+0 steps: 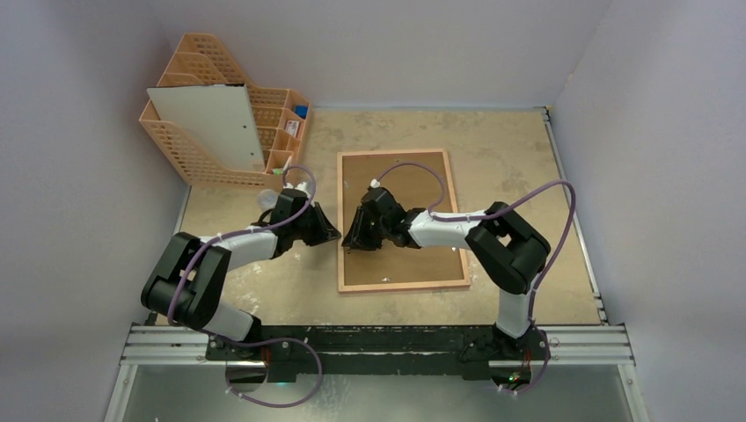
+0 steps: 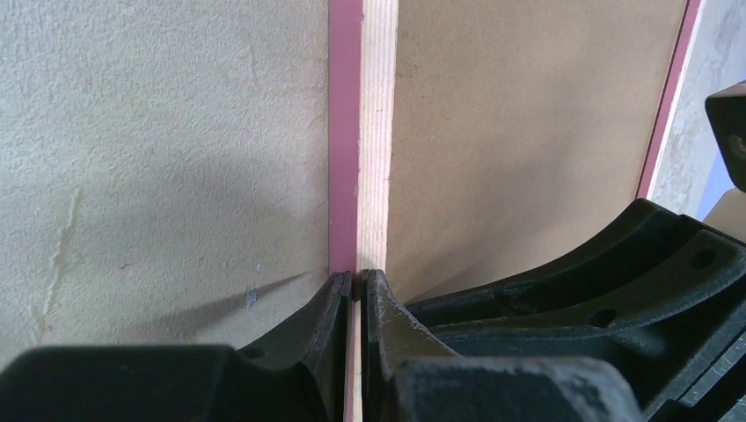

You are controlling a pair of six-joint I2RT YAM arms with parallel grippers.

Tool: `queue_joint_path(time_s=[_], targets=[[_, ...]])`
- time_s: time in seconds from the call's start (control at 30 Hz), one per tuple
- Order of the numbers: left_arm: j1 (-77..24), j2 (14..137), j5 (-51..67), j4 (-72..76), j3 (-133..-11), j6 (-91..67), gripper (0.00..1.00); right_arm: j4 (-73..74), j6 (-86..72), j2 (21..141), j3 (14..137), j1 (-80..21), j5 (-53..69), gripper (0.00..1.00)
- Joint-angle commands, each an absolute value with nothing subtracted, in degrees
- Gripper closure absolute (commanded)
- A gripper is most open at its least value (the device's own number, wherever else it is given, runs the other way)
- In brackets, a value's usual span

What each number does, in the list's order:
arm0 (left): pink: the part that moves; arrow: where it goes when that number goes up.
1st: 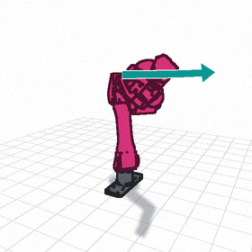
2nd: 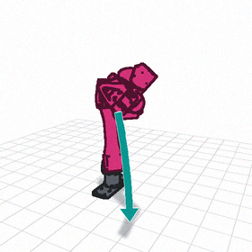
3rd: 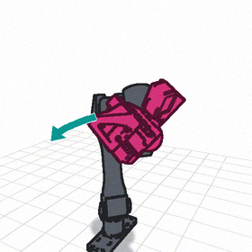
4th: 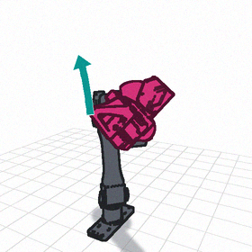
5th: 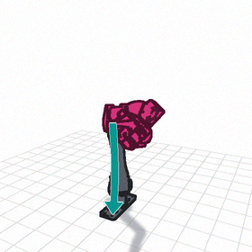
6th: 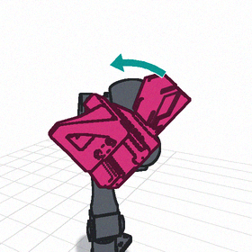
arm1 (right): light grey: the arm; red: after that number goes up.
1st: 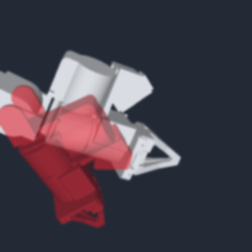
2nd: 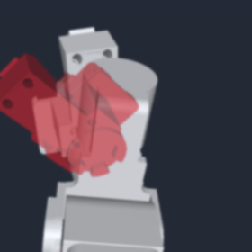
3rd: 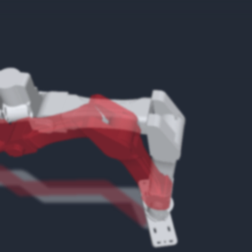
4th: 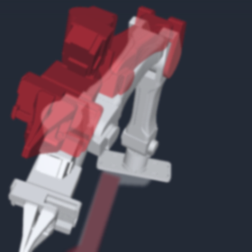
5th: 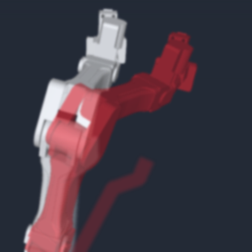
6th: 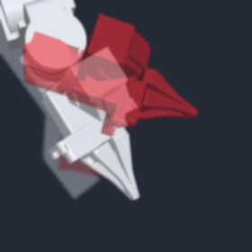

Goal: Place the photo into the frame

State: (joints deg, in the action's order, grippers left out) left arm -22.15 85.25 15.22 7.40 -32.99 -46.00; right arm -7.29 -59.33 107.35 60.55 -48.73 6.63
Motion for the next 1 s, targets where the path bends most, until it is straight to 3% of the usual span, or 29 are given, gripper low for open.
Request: queue_joint_path(time_s=[0.0, 0.23, 0.97], targets=[[-23.6, 85.8, 17.3, 3.5, -30.9, -45.9, 0.99, -3.5, -60.2, 105.0, 61.5, -49.1, 1.8, 0.68], [-23.6, 85.2, 17.6, 3.8, -30.8, -45.6, 0.98, -5.1, -61.5, 102.2, 58.1, -49.3, 0.5, 0.71], [-23.5, 85.7, 20.2, 4.9, -30.4, -45.5, 1.00, -8.2, -63.1, 108.3, 60.4, -50.8, 6.0, 0.71]])
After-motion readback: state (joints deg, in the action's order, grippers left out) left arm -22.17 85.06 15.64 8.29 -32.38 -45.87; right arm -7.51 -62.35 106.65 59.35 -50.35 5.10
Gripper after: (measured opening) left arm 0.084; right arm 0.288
